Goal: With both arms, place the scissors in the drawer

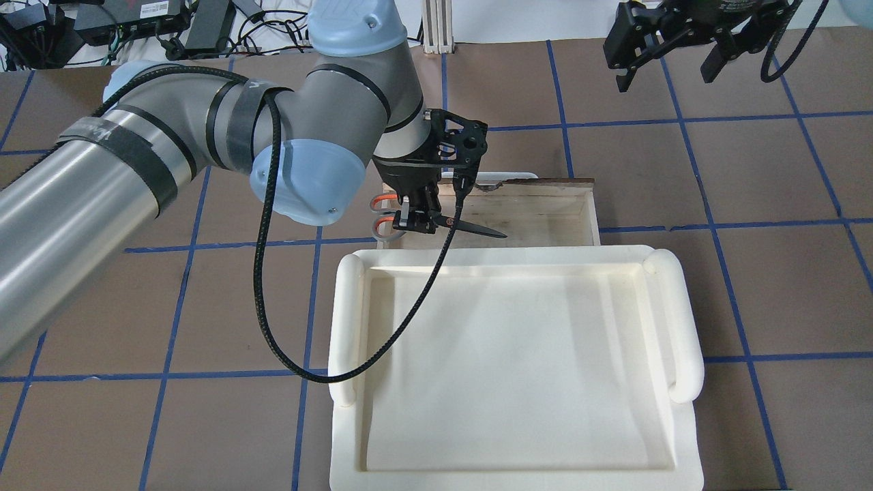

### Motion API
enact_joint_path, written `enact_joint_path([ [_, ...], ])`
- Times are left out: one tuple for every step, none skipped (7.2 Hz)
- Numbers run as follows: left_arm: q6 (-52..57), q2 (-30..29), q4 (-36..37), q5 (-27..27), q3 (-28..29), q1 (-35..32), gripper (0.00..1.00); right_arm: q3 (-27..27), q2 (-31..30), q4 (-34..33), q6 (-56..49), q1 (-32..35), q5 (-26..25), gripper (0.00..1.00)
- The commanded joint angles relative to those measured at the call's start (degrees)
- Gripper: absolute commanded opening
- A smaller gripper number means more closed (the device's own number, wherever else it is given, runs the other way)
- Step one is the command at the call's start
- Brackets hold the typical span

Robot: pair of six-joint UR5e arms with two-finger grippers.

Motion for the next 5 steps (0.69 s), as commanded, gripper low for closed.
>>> enact_joint_path([
  [-0.31, -0.66, 1.15, 0.08, -0.90, -1.42, 0.00, 0.32, -0.10, -0.15, -0.40, 0.00, -0.44, 1.00],
  [-0.31, -1.45, 2.72, 0.08, -0.90, -1.69, 0.00, 0.32, -0.11, -0.24, -0.40, -0.09, -0.45, 1.00],
  [-0.31, -2.24, 3.78, -0.01, -0.90, -1.87, 0.00, 0.32, -0.11, -0.16, -0.40, -0.09, -0.45, 1.00],
  [-0.31, -2.60, 3.88, 0.08, -0.90, -1.96, 0.00, 0.32, -0.11, -0.07, -0.40, -0.09, -0.45, 1.00],
  [-1.01, -2.69, 3.80, 0.08, -0.98, -2.05, 0.06, 0.49, -0.02, 0.19, -0.32, 0.00, -0.10, 1.00],
])
